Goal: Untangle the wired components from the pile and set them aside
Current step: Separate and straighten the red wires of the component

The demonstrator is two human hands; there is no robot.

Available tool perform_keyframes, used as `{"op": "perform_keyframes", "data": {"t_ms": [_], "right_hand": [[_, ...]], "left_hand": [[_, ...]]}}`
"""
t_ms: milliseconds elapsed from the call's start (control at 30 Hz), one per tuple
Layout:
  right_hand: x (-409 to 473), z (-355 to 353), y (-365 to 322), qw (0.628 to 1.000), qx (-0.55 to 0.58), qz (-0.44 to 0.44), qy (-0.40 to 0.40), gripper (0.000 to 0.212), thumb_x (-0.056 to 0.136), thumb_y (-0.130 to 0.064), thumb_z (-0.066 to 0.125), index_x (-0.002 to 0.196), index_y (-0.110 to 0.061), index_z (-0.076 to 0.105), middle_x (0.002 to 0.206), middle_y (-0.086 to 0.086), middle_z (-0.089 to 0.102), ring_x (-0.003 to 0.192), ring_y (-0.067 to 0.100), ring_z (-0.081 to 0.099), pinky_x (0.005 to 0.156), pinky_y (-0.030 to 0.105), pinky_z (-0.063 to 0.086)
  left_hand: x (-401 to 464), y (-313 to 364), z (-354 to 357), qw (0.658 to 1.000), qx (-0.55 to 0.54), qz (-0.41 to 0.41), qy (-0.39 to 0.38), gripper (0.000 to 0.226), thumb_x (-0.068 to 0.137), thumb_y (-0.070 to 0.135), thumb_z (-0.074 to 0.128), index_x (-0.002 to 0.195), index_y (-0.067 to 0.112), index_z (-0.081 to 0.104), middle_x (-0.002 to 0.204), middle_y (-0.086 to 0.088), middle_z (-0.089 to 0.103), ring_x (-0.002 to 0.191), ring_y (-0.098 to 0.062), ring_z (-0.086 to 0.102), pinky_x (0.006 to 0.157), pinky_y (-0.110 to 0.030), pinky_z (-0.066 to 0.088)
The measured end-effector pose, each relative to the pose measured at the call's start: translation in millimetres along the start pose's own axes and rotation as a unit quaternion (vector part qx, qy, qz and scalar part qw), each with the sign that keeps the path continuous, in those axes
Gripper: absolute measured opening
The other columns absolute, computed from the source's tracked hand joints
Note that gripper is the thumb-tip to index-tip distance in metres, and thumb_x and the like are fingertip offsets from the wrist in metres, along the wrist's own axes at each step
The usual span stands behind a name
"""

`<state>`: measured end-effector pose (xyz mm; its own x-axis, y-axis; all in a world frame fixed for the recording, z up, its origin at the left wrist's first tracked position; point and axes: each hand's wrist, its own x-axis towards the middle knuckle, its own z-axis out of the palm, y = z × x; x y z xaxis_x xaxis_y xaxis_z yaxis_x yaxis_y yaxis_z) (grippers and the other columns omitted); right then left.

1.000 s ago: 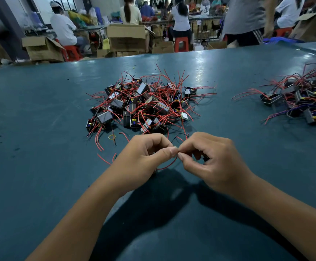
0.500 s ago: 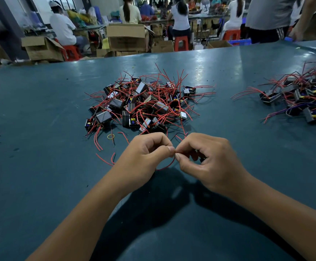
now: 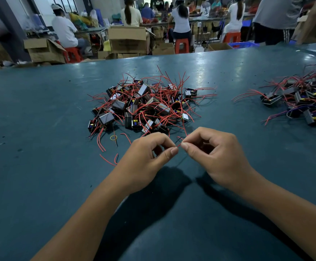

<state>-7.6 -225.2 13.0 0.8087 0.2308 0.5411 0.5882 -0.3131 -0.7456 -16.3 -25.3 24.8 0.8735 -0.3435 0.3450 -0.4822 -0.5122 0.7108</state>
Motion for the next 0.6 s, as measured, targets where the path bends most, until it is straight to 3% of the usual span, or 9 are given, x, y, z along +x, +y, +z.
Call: {"op": "perform_keyframes", "data": {"t_ms": [67,133,233,300,400,533,600], "right_hand": [[1.6,-2.7,1.2,1.0,0.013,0.015,0.009,0.007,0.086,-0.027,0.071,0.08,-0.025,0.069,0.069,-0.004,0.065,0.06,0.025,0.056,0.055,0.039,0.048],[2.5,-3.9,0.8,1.0,0.007,0.008,-0.003,0.006,0.087,-0.029,0.069,0.082,-0.026,0.069,0.07,-0.002,0.065,0.061,0.027,0.057,0.057,0.042,0.049],[4.2,-8.3,-1.0,1.0,-0.003,-0.002,-0.019,0.008,0.089,-0.03,0.066,0.083,-0.026,0.069,0.071,-0.005,0.065,0.06,0.016,0.056,0.057,0.033,0.049],[7.9,-14.2,-0.5,1.0,-0.003,0.007,0.013,0.01,0.09,-0.031,0.064,0.084,-0.024,0.07,0.073,-0.006,0.066,0.063,0.012,0.059,0.061,0.025,0.048],[14.1,-23.7,1.5,0.998,-0.02,0.031,0.055,0.012,0.089,-0.031,0.062,0.084,-0.023,0.07,0.076,-0.007,0.069,0.067,0.016,0.061,0.064,0.024,0.048],[15.3,-31.0,2.9,0.996,-0.073,0.046,-0.014,0.016,0.089,-0.038,0.064,0.079,-0.026,0.068,0.067,-0.012,0.063,0.052,0.017,0.049,0.052,0.023,0.04],[15.0,-34.1,2.2,0.994,-0.086,0.048,-0.052,0.019,0.092,-0.036,0.067,0.078,-0.024,0.068,0.065,-0.012,0.062,0.05,0.003,0.047,0.051,0.014,0.036]], "left_hand": [[0.8,-1.1,-3.0,1.0,0.003,0.002,0.006,0.012,0.095,0.025,0.067,0.085,0.02,0.066,0.069,0.023,0.054,0.056,0.001,0.046,0.056,-0.008,0.033],[1.0,-2.2,-4.8,1.0,-0.002,0.0,0.0,0.013,0.095,0.026,0.067,0.084,0.019,0.066,0.067,0.024,0.055,0.054,0.003,0.045,0.054,-0.007,0.032],[1.5,-4.3,-5.4,0.999,-0.037,-0.013,0.003,0.022,0.096,0.038,0.062,0.085,0.021,0.069,0.064,0.019,0.054,0.054,0.001,0.043,0.055,-0.01,0.031],[1.8,-7.1,-6.0,0.998,-0.041,-0.026,0.029,0.025,0.097,0.043,0.057,0.086,0.024,0.07,0.067,0.011,0.056,0.056,-0.001,0.041,0.056,-0.013,0.032],[1.3,-10.1,-5.5,0.998,-0.007,-0.039,0.057,0.012,0.097,0.032,0.063,0.087,0.027,0.067,0.067,0.021,0.055,0.054,-0.002,0.042,0.054,-0.011,0.033],[0.4,-10.5,-2.0,0.998,0.035,-0.032,0.042,0.006,0.095,0.032,0.066,0.09,0.032,0.069,0.081,0.022,0.059,0.058,-0.006,0.043,0.057,-0.011,0.035],[0.5,-8.9,-0.6,0.999,0.037,-0.023,0.03,0.008,0.093,0.039,0.064,0.092,0.034,0.07,0.09,0.018,0.061,0.065,-0.012,0.05,0.06,-0.014,0.037]]}}
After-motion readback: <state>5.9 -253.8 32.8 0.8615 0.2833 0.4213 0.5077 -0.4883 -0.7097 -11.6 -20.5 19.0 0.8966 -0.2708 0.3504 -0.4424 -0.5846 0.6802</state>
